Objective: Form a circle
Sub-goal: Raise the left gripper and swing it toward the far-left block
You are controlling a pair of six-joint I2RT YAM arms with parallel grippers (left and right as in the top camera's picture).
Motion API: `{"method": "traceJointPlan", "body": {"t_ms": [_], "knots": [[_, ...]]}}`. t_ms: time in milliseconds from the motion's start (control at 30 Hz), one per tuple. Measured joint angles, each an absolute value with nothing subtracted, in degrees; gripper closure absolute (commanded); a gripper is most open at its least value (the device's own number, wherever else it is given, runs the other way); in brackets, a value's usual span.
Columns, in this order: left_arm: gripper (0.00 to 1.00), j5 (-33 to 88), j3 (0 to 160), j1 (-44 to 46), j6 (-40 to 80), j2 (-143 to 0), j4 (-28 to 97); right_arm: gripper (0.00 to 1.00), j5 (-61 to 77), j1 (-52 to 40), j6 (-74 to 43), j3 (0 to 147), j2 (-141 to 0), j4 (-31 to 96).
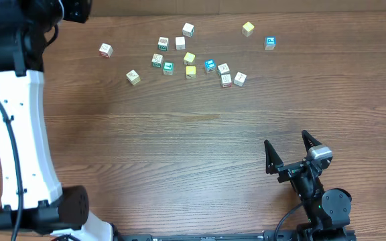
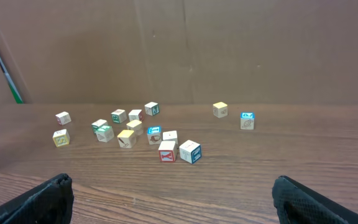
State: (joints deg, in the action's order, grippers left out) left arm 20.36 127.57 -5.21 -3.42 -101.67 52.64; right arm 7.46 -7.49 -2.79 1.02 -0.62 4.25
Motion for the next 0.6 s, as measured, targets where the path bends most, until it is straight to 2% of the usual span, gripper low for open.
{"method": "traceJointPlan", "body": {"t_ms": [233,400,600], "knots": [[0.95,19.6,127.6,-5.2,-3.0,-105.7,55.0,0.00,7.4,-7.5,-2.8,1.0,-0.6,4.3],[0.92,12.9,127.6,-5.2,2.6,-110.0,55.7,0.00,7.5,-7.5,-2.8,1.0,-0.6,4.3],[0.96,8.8,127.6,-5.2,9.9,-114.5,54.4,0.00,7.5,-7.5,-2.8,1.0,-0.6,4.3]]}}
